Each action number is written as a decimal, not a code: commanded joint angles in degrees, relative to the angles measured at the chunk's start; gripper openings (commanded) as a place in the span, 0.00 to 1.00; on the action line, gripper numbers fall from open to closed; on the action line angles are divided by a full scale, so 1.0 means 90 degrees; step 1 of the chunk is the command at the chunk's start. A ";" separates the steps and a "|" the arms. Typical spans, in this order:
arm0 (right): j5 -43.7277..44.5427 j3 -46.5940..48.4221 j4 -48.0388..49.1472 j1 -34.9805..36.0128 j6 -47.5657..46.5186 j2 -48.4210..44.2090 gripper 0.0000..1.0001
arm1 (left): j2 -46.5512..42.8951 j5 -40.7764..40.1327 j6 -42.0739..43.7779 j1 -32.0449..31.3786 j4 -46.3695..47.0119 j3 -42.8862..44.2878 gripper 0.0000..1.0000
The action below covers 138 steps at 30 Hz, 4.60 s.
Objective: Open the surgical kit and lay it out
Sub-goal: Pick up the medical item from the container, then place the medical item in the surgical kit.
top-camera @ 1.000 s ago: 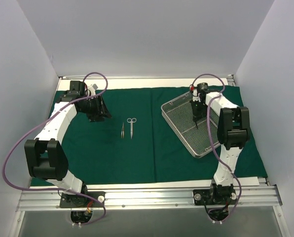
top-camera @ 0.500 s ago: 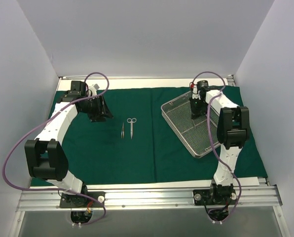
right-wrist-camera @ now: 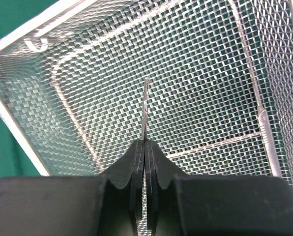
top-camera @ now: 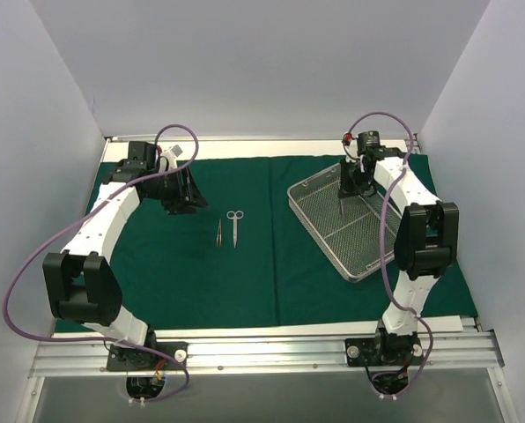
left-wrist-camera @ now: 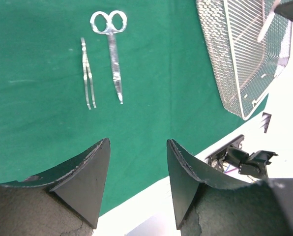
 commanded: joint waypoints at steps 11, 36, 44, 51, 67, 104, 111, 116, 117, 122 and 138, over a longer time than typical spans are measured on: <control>-0.1558 0.0878 0.1873 0.1772 0.2435 -0.1089 0.00 | -0.0251 0.1304 -0.0692 -0.0819 0.2019 0.0513 0.63; -0.2525 0.0233 0.4100 0.2917 0.3832 -0.1324 0.00 | -0.0447 0.1997 -0.1747 -0.0986 0.3856 -0.0444 0.68; -0.2613 0.0253 0.4297 0.2975 0.4057 -0.1304 0.00 | -0.0251 0.2026 -0.1757 -0.0986 0.3886 -0.0375 0.64; -0.2749 0.0389 0.4306 0.3014 0.4096 -0.1207 0.00 | -0.0085 0.1929 -0.1738 -0.0957 0.3837 -0.0307 0.35; -0.1501 0.1423 0.2160 0.2761 0.2702 -0.0933 0.28 | -0.0153 -0.0392 -0.0205 -0.0713 0.0940 -0.0052 0.02; -0.1265 0.0038 0.1259 0.2028 0.1665 -0.1675 0.28 | 0.1497 -0.1264 -0.0136 -0.0459 0.1776 -0.1137 0.02; -0.1324 -0.0001 0.1289 0.2009 0.1626 -0.1558 0.27 | 0.1731 -0.1187 -0.0214 -0.0391 0.1942 -0.1244 0.02; -0.1363 0.0009 0.1328 0.1989 0.1616 -0.1480 0.27 | 0.1858 -0.1157 -0.0282 -0.0361 0.1854 -0.1195 0.07; -0.1363 0.0009 0.1328 0.1970 0.1606 -0.1470 0.27 | 0.1868 -0.1157 -0.0292 -0.0361 0.1864 -0.1215 0.08; -0.1402 0.0018 0.1357 0.1940 0.1606 -0.1421 0.27 | 0.1878 -0.1245 -0.0331 -0.0313 0.1747 -0.1264 0.18; -0.0009 0.0408 0.0314 0.1502 0.0368 -0.1071 0.32 | 0.1518 -0.1752 0.0000 -0.0147 0.0889 -0.0718 0.42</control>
